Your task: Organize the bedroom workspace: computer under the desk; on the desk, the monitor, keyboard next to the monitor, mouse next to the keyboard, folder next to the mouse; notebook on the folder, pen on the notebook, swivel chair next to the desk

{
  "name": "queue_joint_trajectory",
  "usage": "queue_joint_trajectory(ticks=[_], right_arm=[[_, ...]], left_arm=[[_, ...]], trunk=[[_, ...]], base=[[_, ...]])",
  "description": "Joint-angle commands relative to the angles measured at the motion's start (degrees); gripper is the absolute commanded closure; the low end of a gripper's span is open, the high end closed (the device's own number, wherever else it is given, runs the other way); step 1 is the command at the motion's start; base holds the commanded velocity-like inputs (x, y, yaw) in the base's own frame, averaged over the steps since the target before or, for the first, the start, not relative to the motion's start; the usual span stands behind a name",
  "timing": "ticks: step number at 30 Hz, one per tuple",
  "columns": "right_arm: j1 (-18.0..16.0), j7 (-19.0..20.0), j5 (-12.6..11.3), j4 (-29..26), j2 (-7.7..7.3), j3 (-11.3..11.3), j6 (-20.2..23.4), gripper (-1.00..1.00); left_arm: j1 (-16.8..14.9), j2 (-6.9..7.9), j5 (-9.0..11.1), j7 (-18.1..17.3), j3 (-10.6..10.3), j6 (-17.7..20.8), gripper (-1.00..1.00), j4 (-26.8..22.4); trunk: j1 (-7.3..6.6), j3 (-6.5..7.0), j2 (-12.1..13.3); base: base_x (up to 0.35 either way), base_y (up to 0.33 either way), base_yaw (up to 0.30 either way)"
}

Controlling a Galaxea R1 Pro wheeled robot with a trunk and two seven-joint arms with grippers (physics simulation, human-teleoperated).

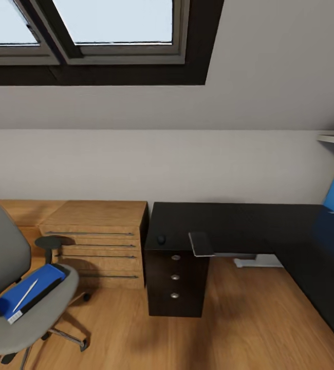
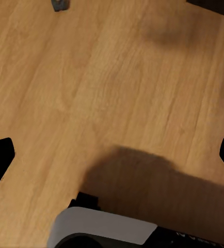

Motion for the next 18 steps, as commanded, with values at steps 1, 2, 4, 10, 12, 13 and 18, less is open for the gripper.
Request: queue_joint_trajectory(ticks=[1,2,4,10,12,13,18], right_arm=[[-0.1,0.0,-0.6,0.1,-0.01,0.4,-0.3,-1.00],[-0.1,0.0,-0.6,0.1,-0.01,0.4,-0.3,-1.00],[-0.1,0.0,-0.6,0.1,-0.04,0.4,-0.3,-1.00],[-0.1,0.0,-0.5,0.1,-0.08,0.3,-0.3,-1.00],[-0.1,0.0,-0.4,0.1,-0.09,0.3,-0.3,-1.00],[-0.1,0.0,-0.4,0.1,-0.09,0.3,-0.3,-1.00],[-0.1,0.0,-0.4,0.0,-0.10,0.3,-0.3,-1.00]], left_arm=[[0.0,0.03,0.9,-0.1,-0.4,-0.2,-1.00,0.0],[0.0,0.03,1.0,-0.1,-0.3,-0.2,-1.00,0.0],[0.0,-0.01,1.2,-0.1,-0.3,-0.2,-1.00,0.0],[0.0,-0.05,1.4,-0.1,-0.2,-0.2,-1.00,0.0],[0.0,-0.05,1.4,-0.1,-0.2,-0.2,-1.00,0.0],[0.0,-0.05,1.4,-0.1,-0.2,-0.2,-1.00,0.0],[0.0,-0.05,1.4,-0.1,-0.2,-0.2,-1.00,0.0]], trunk=[[0.02,-0.07,0.0],[0.02,-0.07,0.0],[0.02,-0.07,0.0],[0.02,-0.16,0.0],[0.02,-0.18,0.0],[0.02,-0.18,0.0],[0.02,-0.19,0.0]], base=[[0.133,0.208,-0.177],[0.145,0.166,-0.188],[0.201,0.101,-0.213],[0.307,0.019,-0.153],[0.319,0.003,-0.038],[0.292,0.002,-0.021],[0.276,0.001,-0.010]])
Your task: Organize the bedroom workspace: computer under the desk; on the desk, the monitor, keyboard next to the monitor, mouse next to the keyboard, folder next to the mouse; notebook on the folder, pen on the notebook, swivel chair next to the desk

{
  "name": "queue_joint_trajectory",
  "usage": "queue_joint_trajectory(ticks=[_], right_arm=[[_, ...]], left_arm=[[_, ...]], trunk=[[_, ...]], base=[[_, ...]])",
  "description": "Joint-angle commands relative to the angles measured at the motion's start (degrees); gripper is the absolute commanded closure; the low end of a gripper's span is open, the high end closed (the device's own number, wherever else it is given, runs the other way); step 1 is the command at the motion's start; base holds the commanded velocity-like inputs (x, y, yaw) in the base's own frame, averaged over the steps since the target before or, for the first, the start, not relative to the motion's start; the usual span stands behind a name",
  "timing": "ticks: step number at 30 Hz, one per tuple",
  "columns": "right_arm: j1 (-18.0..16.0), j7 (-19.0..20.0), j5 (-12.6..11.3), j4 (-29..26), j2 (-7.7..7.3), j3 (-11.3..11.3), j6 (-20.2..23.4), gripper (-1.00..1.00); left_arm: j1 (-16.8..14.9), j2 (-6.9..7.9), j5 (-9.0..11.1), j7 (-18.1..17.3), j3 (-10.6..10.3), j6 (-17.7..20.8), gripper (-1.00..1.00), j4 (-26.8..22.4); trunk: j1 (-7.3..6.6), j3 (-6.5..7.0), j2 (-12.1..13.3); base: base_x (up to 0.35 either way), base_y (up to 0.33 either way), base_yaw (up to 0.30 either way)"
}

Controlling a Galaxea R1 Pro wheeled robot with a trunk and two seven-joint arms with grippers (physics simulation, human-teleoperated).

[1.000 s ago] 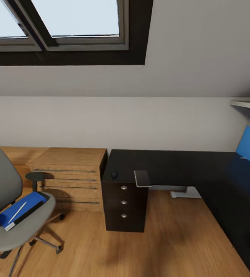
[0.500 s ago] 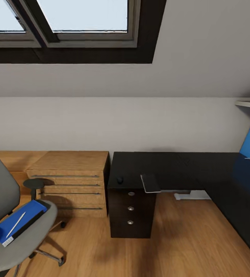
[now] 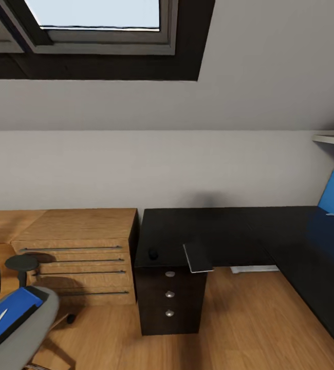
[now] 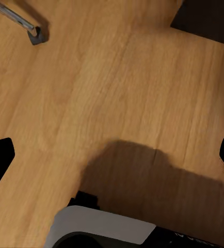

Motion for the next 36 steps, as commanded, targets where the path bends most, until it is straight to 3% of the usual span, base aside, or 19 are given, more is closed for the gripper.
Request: queue_joint_trajectory(ticks=[1,20,29,30,36], right_arm=[[-0.1,0.0,-0.6,0.1,0.00,0.4,-0.2,-1.00],[-0.1,0.0,-0.7,0.0,0.00,0.4,-0.2,-1.00],[-0.1,0.0,-0.7,0.0,0.03,0.3,-0.2,-1.00],[-0.1,0.0,-0.8,-0.1,-0.14,0.1,-0.3,-1.00],[-0.1,0.0,-0.9,0.0,-0.09,0.1,-0.6,-1.00]], left_arm=[[0.0,0.03,0.6,-0.1,-0.5,-0.2,-1.00,0.0],[0.0,-0.06,0.6,-0.1,-0.5,-0.2,-1.00,0.1],[0.0,-0.06,0.5,-0.1,-0.6,-0.2,-1.00,-0.1],[0.0,-1.00,0.5,-0.1,-0.6,-0.2,-1.00,-1.4],[0.0,-1.19,0.6,0.0,-0.6,-0.2,-1.00,-1.7]], trunk=[[0.03,-0.07,0.0],[0.03,-0.07,0.0],[0.03,-0.07,0.0],[0.03,-0.07,0.0],[1.35,-1.15,-2.4]], base=[[0.293,0.000,-0.004],[0.312,0.000,-0.001],[0.056,0.000,0.000],[0.000,0.000,0.000],[0.000,0.000,0.000]])
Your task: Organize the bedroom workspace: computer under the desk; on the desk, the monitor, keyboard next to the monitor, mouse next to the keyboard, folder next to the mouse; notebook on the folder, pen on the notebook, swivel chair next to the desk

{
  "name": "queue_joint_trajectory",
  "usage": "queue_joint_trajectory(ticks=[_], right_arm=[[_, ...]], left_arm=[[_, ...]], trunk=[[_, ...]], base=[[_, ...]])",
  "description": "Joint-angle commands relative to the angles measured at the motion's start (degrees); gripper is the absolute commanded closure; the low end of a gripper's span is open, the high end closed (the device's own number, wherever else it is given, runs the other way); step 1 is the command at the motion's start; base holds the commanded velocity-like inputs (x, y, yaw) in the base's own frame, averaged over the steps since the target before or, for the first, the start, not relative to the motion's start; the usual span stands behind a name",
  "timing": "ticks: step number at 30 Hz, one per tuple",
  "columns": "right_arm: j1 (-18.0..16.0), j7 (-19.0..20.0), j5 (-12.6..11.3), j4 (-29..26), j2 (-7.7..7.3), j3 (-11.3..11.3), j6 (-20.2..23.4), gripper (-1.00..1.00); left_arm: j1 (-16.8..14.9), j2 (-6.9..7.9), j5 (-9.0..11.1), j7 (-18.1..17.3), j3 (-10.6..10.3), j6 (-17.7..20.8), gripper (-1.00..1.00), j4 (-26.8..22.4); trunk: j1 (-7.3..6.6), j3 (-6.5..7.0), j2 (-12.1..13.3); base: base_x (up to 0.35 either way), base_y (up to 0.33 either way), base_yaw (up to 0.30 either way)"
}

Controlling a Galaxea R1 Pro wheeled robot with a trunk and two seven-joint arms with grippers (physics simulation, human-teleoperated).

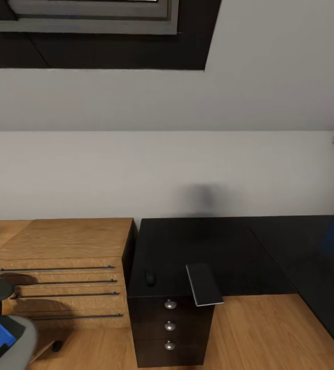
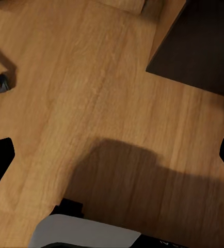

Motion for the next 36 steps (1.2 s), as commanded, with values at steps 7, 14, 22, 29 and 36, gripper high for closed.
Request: queue_joint_trajectory(ticks=[7,14,22,29,36], right_arm=[[-0.1,0.0,-0.7,0.1,-0.08,0.3,-0.3,-1.00],[-0.5,-0.9,0.4,2.3,2.19,0.9,-0.9,-1.00],[-0.5,-0.5,0.2,4.9,3.45,0.9,-0.8,-1.00],[-0.5,-0.5,0.2,7.1,3.40,0.7,-1.0,-1.00],[-0.5,-0.5,0.2,7.1,3.40,0.7,-1.1,-1.00]], left_arm=[[0.0,0.00,0.6,-0.1,-0.4,-0.2,-1.00,0.0],[-0.1,-2.27,0.6,-0.6,-0.3,-1.8,-1.00,1.2],[0.0,-2.49,0.3,-0.7,-0.7,-1.8,-1.00,1.4],[0.0,-2.46,0.4,-0.7,-0.5,-1.8,-1.00,1.5],[0.0,-2.46,0.6,-0.7,-0.4,-1.9,-1.00,1.5]], trunk=[[1.55,-1.33,-2.9],[1.54,-1.32,-2.8],[-0.22,0.12,0.4],[-1.76,1.37,3.2],[-3.29,2.63,6.0]], base=[[0.000,0.000,0.000],[0.000,0.000,0.000],[0.000,0.000,0.000],[0.000,0.000,0.000],[0.000,0.000,0.000]])
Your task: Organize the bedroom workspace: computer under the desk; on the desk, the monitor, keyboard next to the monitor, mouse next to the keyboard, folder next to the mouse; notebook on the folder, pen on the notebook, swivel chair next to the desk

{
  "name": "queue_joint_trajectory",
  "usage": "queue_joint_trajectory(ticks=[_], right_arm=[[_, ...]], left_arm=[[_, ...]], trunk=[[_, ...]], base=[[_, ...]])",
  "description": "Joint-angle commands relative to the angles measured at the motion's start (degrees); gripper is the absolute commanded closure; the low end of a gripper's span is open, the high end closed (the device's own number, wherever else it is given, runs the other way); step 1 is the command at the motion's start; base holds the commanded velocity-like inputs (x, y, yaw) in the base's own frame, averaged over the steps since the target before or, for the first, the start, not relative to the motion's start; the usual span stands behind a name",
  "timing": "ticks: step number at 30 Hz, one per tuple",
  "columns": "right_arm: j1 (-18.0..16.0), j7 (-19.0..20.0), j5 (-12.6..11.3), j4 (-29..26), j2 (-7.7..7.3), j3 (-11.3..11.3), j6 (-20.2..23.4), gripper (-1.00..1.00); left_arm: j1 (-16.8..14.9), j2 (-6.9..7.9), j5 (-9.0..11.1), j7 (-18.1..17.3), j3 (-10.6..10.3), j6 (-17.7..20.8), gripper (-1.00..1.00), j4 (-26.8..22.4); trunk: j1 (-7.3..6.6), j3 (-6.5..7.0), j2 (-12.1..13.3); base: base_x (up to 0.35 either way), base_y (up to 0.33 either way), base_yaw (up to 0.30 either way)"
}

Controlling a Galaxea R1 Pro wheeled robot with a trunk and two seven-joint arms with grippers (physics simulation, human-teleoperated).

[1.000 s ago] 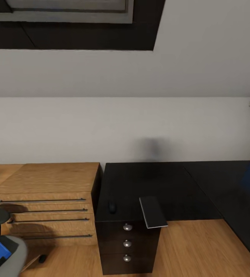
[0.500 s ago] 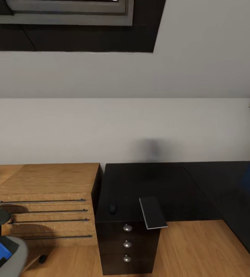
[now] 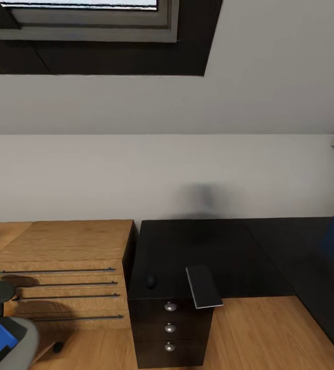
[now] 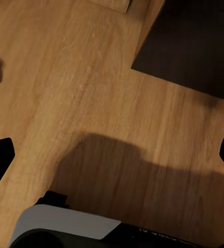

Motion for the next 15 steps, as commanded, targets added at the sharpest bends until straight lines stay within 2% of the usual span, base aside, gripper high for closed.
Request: queue_joint_trajectory(ticks=[1,8,15], right_arm=[[0.0,0.0,-0.6,0.1,-0.01,0.5,-0.2,-1.00],[0.0,0.0,-0.6,0.1,-0.01,0.5,-0.2,-1.00],[0.0,0.0,-0.5,0.1,-0.01,0.6,-0.2,-1.00]], left_arm=[[0.0,0.01,0.6,-0.1,-0.4,-0.2,-1.00,0.1],[0.0,0.01,0.7,-0.1,-0.3,-0.2,-1.00,0.1],[-0.1,0.01,0.7,-0.1,-0.3,-0.2,-1.00,0.0]], trunk=[[-0.22,0.12,0.4],[-1.76,1.37,3.2],[-1.76,1.37,3.2]], base=[[0.000,0.000,0.000],[0.000,0.000,0.000],[0.000,0.000,0.000]])
